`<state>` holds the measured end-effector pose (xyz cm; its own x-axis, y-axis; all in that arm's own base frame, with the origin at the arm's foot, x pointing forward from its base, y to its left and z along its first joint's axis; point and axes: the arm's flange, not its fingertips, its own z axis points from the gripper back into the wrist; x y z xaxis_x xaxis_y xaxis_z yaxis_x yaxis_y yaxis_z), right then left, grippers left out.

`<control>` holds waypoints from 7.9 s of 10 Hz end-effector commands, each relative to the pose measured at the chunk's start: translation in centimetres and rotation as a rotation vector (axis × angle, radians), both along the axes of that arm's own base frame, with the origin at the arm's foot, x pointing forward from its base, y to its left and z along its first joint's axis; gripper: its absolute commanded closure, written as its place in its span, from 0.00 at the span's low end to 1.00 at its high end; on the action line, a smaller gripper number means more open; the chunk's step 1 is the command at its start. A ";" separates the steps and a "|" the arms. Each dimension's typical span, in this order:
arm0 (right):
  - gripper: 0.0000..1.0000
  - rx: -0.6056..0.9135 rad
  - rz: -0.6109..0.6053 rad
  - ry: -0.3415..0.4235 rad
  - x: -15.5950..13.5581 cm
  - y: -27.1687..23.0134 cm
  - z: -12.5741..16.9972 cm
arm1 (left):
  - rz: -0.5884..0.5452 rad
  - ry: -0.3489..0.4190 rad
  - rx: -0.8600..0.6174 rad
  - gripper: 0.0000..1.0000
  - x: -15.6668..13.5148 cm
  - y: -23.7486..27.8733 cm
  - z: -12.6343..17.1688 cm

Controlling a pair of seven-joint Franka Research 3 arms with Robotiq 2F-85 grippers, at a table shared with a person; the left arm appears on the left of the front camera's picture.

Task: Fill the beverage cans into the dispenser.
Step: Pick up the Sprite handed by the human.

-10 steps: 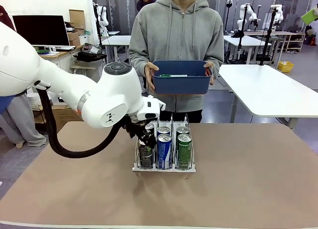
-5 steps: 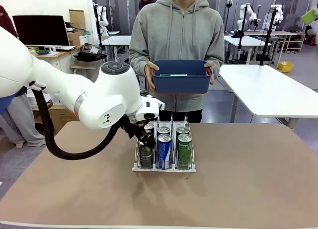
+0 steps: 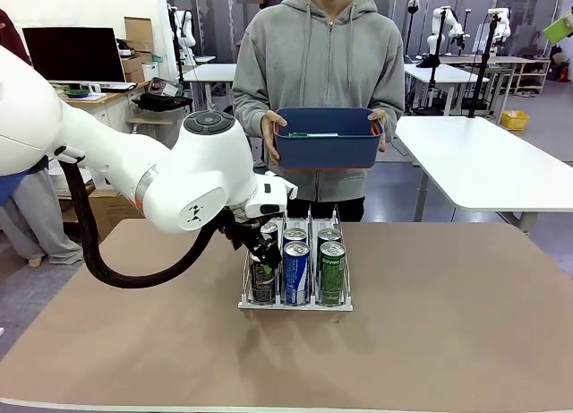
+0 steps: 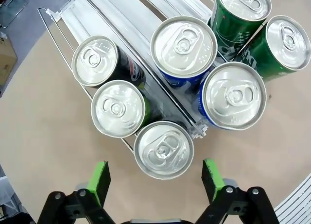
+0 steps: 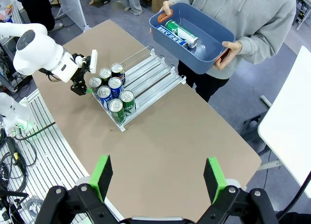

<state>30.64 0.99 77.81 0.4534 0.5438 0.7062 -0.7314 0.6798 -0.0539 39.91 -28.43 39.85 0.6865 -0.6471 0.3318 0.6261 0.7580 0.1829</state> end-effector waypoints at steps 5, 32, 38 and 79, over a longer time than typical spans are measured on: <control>0.00 0.000 0.002 -0.001 0.0 0.0 0.0 | -0.249 0.082 -0.156 0.00 -0.2 6.8 11.2; 0.00 0.000 0.002 -0.001 0.0 0.0 0.0 | -0.343 -0.309 -0.313 0.00 -1.4 16.2 33.1; 0.00 0.000 0.002 -0.001 0.0 0.0 0.0 | -0.343 -0.309 -0.313 0.00 -1.4 16.2 33.1; 0.00 0.028 0.093 0.188 16.0 5.5 -7.1 | -0.343 -0.309 -0.313 0.00 -1.4 16.2 33.1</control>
